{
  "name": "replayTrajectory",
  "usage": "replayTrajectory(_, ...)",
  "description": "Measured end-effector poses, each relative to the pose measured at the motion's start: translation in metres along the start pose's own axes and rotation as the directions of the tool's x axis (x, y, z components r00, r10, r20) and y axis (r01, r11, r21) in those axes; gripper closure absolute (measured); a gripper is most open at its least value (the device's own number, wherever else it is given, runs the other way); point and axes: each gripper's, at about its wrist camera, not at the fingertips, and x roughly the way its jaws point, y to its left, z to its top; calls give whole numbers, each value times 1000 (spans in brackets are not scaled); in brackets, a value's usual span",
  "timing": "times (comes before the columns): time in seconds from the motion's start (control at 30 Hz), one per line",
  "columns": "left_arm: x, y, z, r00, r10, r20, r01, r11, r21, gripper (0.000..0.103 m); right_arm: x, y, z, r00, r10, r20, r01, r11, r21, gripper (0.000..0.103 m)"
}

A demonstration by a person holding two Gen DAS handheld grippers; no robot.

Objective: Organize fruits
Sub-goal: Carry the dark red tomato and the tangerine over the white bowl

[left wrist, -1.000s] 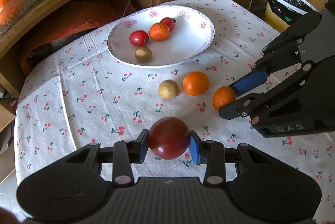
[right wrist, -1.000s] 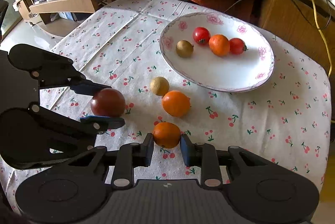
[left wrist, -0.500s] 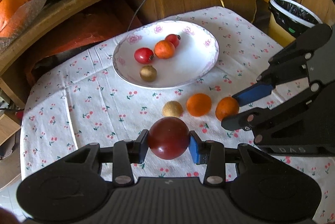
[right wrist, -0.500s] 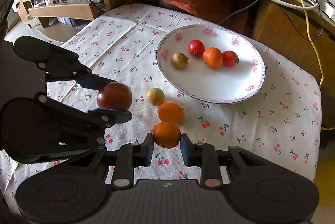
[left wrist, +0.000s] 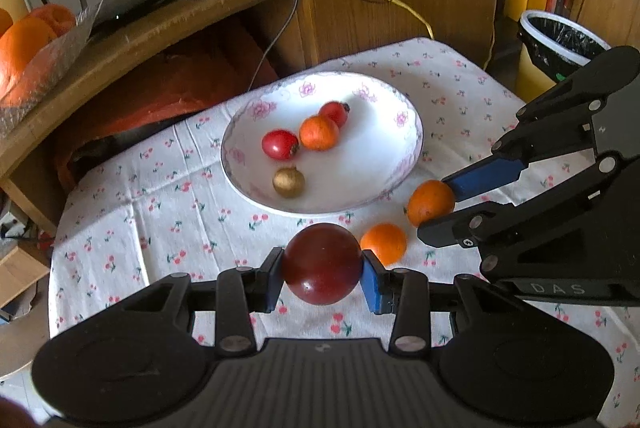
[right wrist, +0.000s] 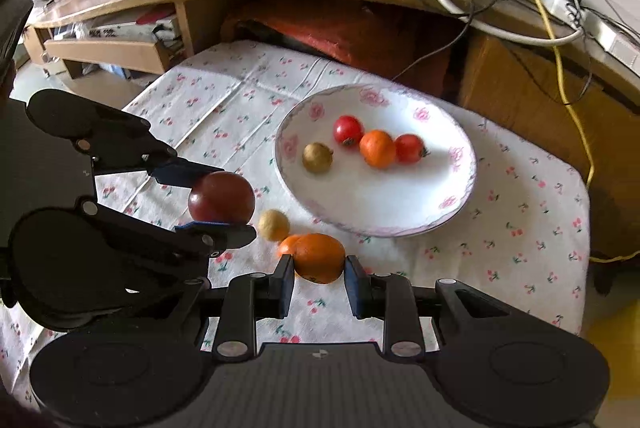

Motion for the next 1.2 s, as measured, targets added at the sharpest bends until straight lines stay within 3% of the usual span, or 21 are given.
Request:
replayTrajectory(0.67,33,5,56,998,59,31,-58,998,-12,56,14,-47,29,997,-47,59,43,996,75,79)
replayTrajectory(1.2,64,16,63,997,74,-5,-74,997,14,56,46,-57,39,999,-29,30,27,997,68,79)
